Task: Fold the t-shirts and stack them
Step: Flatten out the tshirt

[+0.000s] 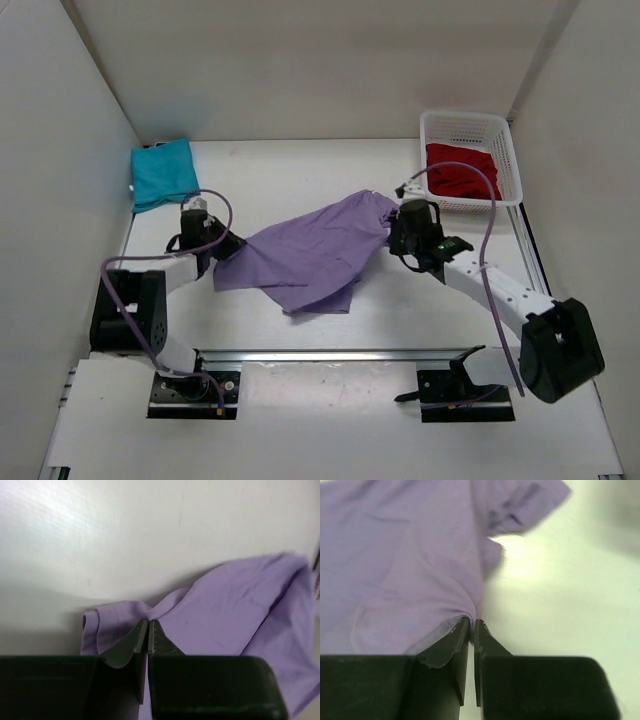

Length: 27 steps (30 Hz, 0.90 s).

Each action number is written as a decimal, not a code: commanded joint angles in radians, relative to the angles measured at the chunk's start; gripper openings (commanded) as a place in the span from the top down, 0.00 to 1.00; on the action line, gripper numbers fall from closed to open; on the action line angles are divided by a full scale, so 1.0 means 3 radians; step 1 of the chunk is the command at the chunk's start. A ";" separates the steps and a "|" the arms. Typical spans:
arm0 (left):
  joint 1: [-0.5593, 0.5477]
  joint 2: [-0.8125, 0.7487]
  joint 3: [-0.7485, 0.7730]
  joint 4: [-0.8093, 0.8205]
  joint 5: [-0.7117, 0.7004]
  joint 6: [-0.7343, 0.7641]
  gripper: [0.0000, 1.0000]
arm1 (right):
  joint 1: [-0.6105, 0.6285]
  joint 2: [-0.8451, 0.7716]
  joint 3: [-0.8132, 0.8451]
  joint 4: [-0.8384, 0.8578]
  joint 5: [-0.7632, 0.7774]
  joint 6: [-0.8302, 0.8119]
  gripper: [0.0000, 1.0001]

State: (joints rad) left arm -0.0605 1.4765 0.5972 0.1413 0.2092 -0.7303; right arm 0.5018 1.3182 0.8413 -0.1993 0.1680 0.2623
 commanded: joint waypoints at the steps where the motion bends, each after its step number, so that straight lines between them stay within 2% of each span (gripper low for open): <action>1: 0.0191 0.0257 0.0315 0.0275 0.0253 -0.0214 0.98 | -0.0275 -0.0262 -0.0344 -0.0026 0.0028 0.0184 0.98; 4: 0.0344 0.0319 0.0545 0.0204 0.0213 -0.0235 0.88 | -0.0664 -0.0482 -0.0549 0.0167 -0.0114 0.0358 0.98; 6: 0.0436 0.0264 0.0485 0.0229 0.0243 -0.0285 0.84 | -0.0941 -0.0538 -0.0667 0.0321 -0.0283 0.0481 0.97; 7: 0.0447 0.0192 0.0454 0.0285 0.0233 -0.0281 0.78 | -0.1119 -0.0539 -0.0738 0.0438 -0.0461 0.0567 0.94; 8: 0.0452 0.0126 0.0388 0.0281 0.0228 -0.0306 0.68 | -0.1272 -0.0554 -0.0764 0.0520 -0.0529 0.0649 0.92; 9: 0.0472 0.0064 0.0362 0.0250 0.0157 -0.0281 0.56 | -0.1350 -0.0559 -0.0790 0.0552 -0.0702 0.0685 0.83; 10: 0.0467 0.0003 0.0367 0.0209 0.0151 -0.0281 0.53 | -0.1391 -0.0559 -0.0780 0.0587 -0.0784 0.0706 0.70; 13: 0.0472 -0.0247 0.0300 0.0066 0.0111 -0.0189 0.41 | -0.1127 -0.0701 -0.0759 0.0527 -0.0592 0.0670 0.62; 16: 0.0452 -0.0610 0.0071 -0.0144 -0.0022 -0.0087 0.27 | -0.0595 -0.0911 -0.0830 0.0394 -0.0275 0.0649 0.59; 18: 0.0472 -0.0917 -0.0103 -0.0306 -0.0119 -0.0020 0.17 | -0.0268 -0.1013 -0.0968 0.0368 -0.0233 0.0685 0.60; 21: 0.0523 -0.1188 -0.0384 -0.0471 -0.0252 0.0041 0.01 | -0.0190 -0.1167 -0.1244 0.0373 -0.0508 0.0772 0.67; 26: 0.0943 -0.1343 -0.0814 -0.0507 0.0038 -0.0015 0.01 | 0.0034 -0.1372 -0.1414 0.0347 -0.0647 0.0798 0.69; 27: 0.1039 -0.1342 -0.0855 -0.0512 0.0084 -0.0015 0.05 | 0.0151 -0.1377 -0.1424 0.0337 -0.0607 0.0793 0.69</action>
State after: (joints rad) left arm 0.1944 1.0866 0.3748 0.0196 0.1967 -0.7475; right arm 0.4908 0.9325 0.4034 -0.1291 -0.0029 0.4870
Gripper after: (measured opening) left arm 0.960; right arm 0.308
